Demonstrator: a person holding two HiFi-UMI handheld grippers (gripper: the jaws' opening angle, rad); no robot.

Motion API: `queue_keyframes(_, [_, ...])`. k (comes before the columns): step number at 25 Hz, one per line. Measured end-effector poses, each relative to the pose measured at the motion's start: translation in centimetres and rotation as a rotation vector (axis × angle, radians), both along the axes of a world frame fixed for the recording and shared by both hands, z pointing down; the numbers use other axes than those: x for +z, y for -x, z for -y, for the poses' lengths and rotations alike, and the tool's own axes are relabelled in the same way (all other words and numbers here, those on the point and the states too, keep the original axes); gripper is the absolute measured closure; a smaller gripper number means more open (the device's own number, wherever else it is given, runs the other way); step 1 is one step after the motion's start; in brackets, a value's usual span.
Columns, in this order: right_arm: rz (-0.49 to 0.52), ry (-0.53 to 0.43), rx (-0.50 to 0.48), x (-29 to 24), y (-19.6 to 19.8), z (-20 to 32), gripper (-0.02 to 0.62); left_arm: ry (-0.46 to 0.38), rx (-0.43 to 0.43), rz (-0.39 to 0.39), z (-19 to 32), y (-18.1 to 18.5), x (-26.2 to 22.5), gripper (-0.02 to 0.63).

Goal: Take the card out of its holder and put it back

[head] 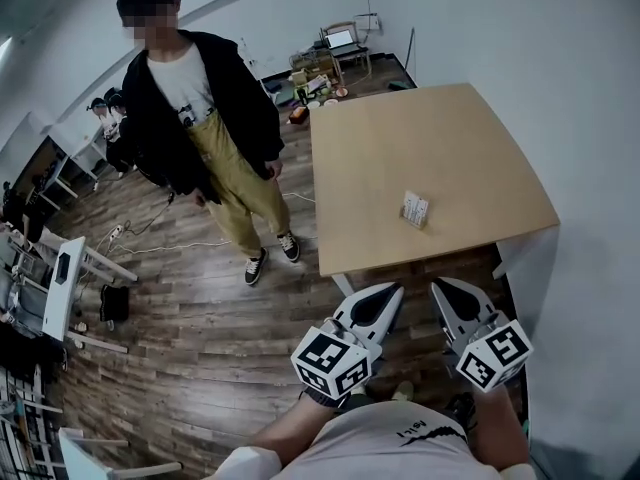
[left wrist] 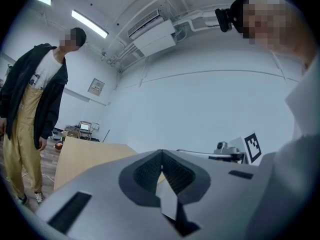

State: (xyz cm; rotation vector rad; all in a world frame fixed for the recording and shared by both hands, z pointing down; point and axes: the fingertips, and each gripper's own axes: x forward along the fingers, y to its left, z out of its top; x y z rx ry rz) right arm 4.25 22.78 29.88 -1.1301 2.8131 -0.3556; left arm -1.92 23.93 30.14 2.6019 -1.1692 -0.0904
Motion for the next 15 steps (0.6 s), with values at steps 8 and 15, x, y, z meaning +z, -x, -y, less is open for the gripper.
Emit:
queue_keyframes(8, [0.010, 0.025, 0.006, 1.5, -2.0, 0.6, 0.581, 0.018, -0.008, 0.007, 0.5, -1.2, 1.1, 0.594])
queue_keyframes(15, [0.008, 0.053, 0.049, 3.9, -2.7, 2.9, 0.581, 0.024, 0.029, 0.002, 3.1, -1.6, 3.0, 0.594])
